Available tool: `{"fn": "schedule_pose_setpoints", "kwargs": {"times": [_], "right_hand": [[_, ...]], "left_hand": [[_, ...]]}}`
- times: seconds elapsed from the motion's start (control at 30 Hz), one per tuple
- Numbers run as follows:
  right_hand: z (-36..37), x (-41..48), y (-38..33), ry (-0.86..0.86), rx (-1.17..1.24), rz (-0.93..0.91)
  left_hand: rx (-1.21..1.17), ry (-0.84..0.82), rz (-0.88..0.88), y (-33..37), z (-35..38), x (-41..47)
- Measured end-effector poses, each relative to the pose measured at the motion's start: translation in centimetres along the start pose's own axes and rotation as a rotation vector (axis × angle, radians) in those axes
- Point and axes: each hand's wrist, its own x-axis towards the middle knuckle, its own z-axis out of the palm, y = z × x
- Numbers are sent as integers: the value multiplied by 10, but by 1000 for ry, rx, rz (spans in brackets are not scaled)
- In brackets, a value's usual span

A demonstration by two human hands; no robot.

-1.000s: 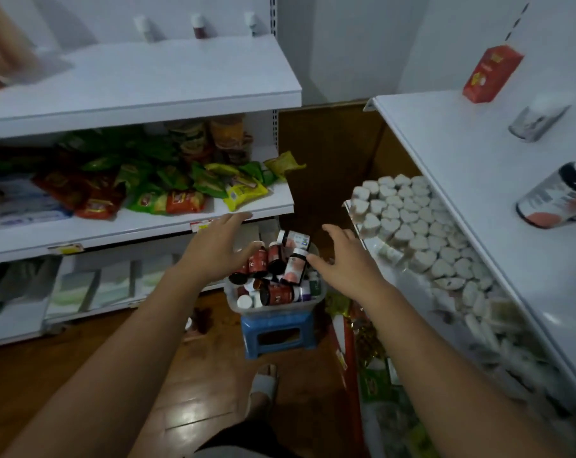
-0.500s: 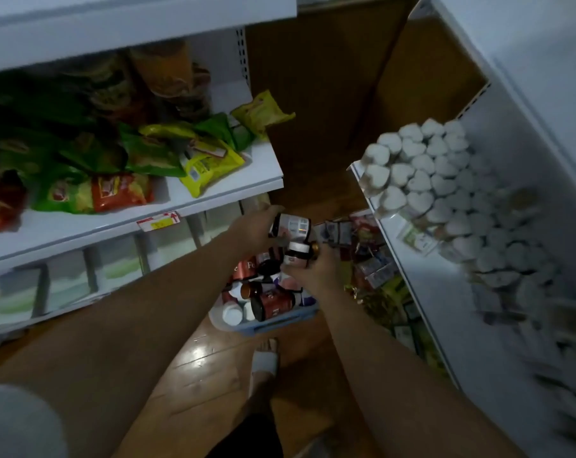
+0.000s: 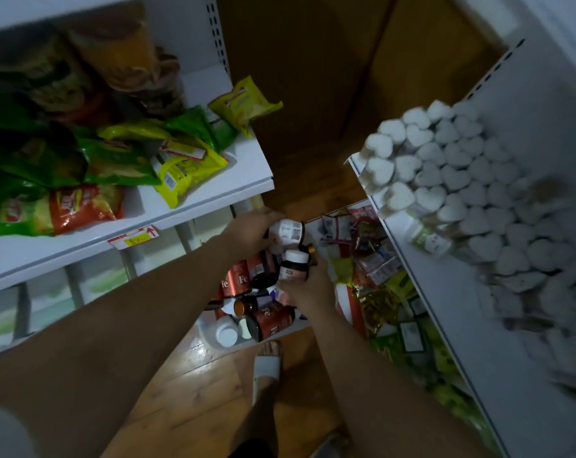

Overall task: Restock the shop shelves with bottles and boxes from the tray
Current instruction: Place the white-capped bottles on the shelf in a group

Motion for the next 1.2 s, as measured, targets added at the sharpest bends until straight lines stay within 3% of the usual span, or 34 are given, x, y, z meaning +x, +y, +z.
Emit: {"fn": "schedule_pose_setpoints", "kwargs": {"times": [0.13, 0.3, 0.53, 0.7, 0.93, 1.2], "right_hand": [[-18, -12, -4, 41, 110, -28], [-77, -65, -30, 140, 345, -156], [-196, -203, -79, 338, 559, -462], [-282, -309, -77, 387, 605, -644], [-381, -401, -29, 537, 618, -738], [-437, -401, 28, 710, 584, -717]], "left_hand": [[-119, 70, 19, 11, -23, -16], [-441, 228, 19, 70, -78, -58], [-934, 556, 198, 220, -151, -139], [-1210, 586, 388, 338, -182, -184], [-1112, 438, 595, 480, -191, -239], [-960, 387, 677, 569, -141, -236]]}}
